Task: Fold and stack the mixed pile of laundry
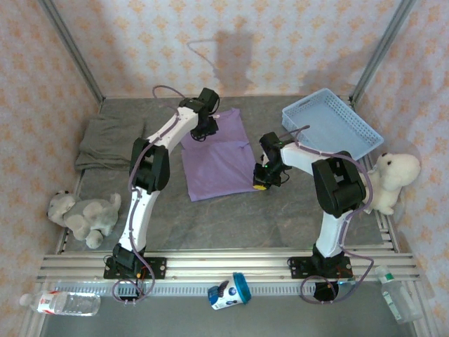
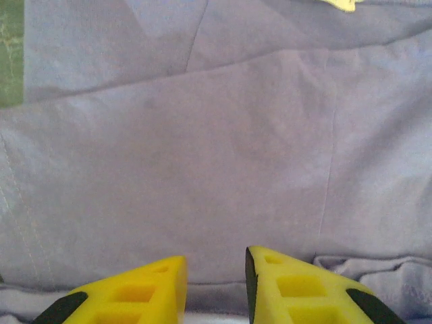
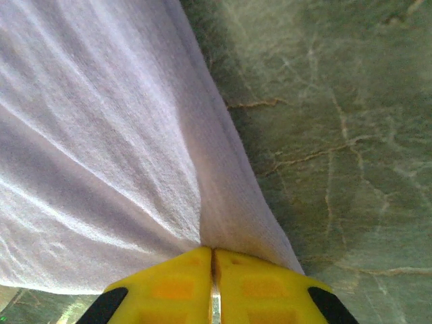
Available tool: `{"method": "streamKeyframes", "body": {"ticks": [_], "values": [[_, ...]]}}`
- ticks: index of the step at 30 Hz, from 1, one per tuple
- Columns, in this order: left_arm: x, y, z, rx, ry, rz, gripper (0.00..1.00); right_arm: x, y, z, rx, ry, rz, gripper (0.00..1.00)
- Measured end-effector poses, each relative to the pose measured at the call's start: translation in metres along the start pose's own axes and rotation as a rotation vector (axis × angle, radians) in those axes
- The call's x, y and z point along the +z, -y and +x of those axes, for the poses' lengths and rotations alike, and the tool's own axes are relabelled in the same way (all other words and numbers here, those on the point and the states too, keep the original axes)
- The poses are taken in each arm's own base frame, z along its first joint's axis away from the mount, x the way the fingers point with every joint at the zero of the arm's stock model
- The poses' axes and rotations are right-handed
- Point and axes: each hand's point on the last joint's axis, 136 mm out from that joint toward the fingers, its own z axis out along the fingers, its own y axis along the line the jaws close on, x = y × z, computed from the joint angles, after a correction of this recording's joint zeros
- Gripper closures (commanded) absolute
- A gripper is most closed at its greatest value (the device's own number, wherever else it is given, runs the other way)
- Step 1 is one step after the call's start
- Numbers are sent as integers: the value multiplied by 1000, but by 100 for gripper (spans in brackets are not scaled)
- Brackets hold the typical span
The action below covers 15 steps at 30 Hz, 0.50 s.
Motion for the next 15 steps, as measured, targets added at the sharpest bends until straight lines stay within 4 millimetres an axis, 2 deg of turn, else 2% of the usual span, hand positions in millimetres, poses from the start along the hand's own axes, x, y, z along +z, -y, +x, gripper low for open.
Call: {"method": "streamKeyframes", "body": {"ticks": [5, 8, 11, 13, 15], "values": [[12, -11, 11, 27, -42, -50, 70, -1, 0, 0, -3, 2, -1, 89], [8, -19, 27, 43, -87, -58, 66, -2, 1, 2, -1, 0, 4, 89], [-16, -32, 49, 54, -126, -57, 55, -6, 6, 7, 4, -7, 29, 79], [-42, -40, 65, 46, -136, -36, 45, -11, 11, 12, 8, -9, 51, 69], [-68, -48, 80, 24, -136, 3, 42, -19, 12, 15, 9, 0, 60, 59]]}}
